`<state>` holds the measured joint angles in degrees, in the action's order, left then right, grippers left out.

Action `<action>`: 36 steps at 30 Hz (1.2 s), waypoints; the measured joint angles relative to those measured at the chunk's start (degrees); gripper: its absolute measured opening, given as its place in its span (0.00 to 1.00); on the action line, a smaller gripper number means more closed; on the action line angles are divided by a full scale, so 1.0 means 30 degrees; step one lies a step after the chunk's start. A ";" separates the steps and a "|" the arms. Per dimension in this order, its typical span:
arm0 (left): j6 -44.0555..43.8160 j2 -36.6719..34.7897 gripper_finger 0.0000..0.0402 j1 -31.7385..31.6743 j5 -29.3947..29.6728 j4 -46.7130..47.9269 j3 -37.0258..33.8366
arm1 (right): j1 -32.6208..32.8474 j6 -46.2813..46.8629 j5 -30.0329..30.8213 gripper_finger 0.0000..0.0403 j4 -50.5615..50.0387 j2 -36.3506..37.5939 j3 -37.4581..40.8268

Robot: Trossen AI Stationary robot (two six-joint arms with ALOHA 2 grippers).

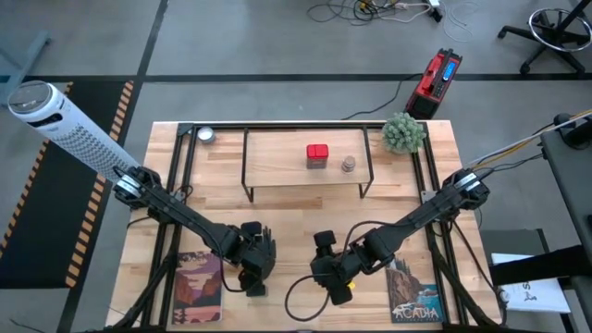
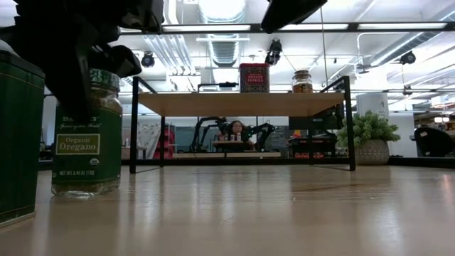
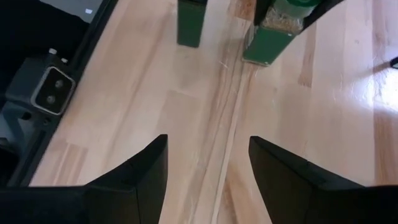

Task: Shelf spices
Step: Put the green seasoning bottle on the shelf

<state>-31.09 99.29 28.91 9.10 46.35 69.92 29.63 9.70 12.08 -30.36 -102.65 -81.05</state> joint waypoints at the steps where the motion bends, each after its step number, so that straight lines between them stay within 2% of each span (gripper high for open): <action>1: 0.0096 0.0000 0.47 -0.0047 -0.0033 0.0181 0.0144 | 0.0000 0.0070 0.0007 0.49 0.0285 0.0000 0.0153; 7: 0.0800 -0.0189 0.46 -0.0446 -0.0151 0.1033 0.1197 | 0.0080 0.0172 0.0001 0.49 0.2747 0.0001 0.1454; 14: 0.2110 -0.0730 0.46 -0.1164 -0.0297 0.2131 0.3052 | 0.0085 0.1056 0.0050 0.49 0.3019 0.0007 0.2469; 18: 0.2967 -0.1086 0.47 -0.1874 -0.0282 0.3833 0.4744 | 0.0087 0.1114 0.0071 0.49 0.3299 0.0007 0.2747; 28: 0.5857 -0.1188 0.46 -0.4255 -0.0224 0.7514 0.9960 | 0.0262 0.1107 0.0511 0.49 0.3373 0.0007 0.2885; 36: 0.8617 -0.1180 0.47 -0.7131 -0.0231 0.9571 1.1485 | 0.0640 0.1086 0.0517 0.49 0.3437 0.0007 0.2993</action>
<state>-5.24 95.74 7.52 8.40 75.06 104.37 31.55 12.95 13.63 -20.05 -102.63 -72.07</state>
